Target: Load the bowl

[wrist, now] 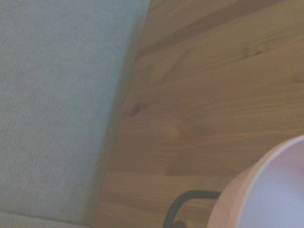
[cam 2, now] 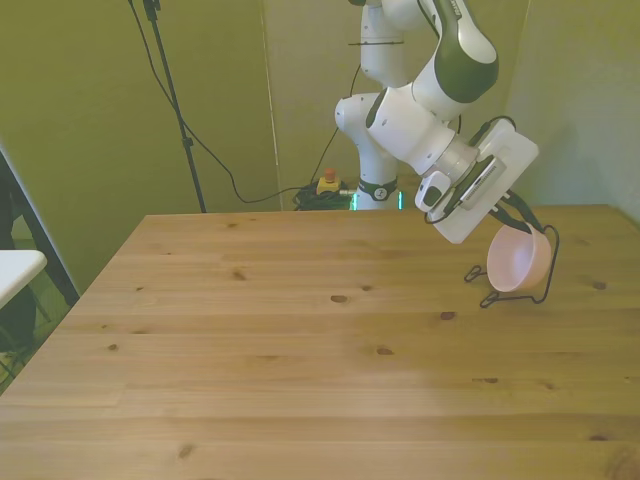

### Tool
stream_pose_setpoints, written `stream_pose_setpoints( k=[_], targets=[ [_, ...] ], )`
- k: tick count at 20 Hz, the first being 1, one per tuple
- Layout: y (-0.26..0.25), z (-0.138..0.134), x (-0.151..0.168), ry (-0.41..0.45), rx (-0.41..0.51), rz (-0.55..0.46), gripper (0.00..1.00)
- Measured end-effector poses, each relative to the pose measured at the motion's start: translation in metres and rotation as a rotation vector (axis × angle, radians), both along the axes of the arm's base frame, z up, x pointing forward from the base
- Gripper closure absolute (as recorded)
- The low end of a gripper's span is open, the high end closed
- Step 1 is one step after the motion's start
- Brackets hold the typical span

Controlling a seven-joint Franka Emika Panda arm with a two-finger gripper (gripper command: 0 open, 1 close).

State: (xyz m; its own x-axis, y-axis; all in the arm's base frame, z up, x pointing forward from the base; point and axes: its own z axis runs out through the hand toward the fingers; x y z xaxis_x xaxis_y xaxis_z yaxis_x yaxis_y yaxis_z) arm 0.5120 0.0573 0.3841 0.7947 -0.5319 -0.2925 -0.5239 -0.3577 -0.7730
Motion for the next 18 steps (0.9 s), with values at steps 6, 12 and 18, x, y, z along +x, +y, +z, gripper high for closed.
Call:
stream_pose_setpoints(
  k=[6, 12, 18],
  targets=[
    [-0.001, -0.002, -0.001, 0.004, -0.003, -0.003, 0.00],
    [0.001, 0.000, -0.002, -0.001, -0.003, 0.000, 0.00],
    [-0.007, 0.037, -0.012, -0.067, -0.022, -0.002, 0.00]
  ],
)
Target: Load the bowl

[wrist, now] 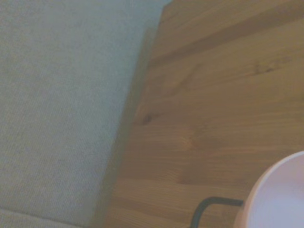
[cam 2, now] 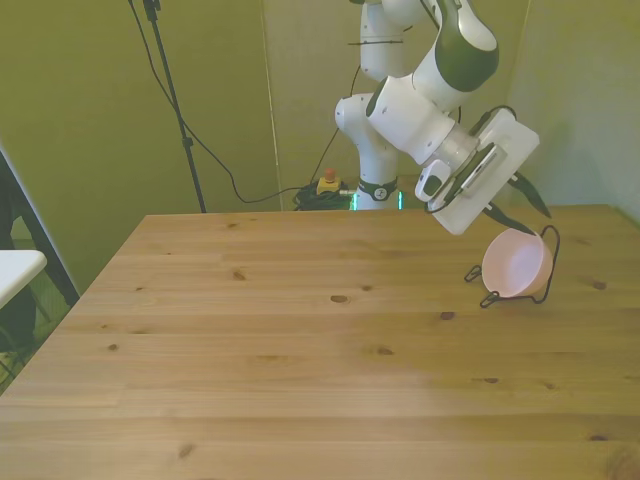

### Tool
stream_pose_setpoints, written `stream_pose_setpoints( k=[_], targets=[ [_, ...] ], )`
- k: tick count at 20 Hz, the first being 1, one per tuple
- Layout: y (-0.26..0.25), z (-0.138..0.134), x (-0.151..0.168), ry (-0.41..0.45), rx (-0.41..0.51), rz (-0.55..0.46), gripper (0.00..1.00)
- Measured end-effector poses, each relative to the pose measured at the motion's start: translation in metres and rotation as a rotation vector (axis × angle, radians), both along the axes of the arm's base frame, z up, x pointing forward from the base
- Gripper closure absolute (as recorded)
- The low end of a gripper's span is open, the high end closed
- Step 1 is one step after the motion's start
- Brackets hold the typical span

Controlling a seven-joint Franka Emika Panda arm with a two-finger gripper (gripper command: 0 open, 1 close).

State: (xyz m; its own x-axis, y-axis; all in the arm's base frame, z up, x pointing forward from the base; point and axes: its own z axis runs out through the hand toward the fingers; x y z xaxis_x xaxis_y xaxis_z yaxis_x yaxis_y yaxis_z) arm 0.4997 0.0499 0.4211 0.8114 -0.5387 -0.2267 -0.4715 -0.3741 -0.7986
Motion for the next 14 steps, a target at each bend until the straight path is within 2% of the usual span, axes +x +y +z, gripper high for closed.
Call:
stream_pose_setpoints(
  k=[3, 8, 14],
  targets=[
    [-0.024, 0.028, -0.017, -0.010, -0.068, -0.039, 0.00],
    [-0.068, 0.076, -0.053, 0.024, -0.268, -0.192, 0.00],
    [-0.117, 0.097, -0.094, 0.117, -0.516, -0.381, 0.00]
  ],
)
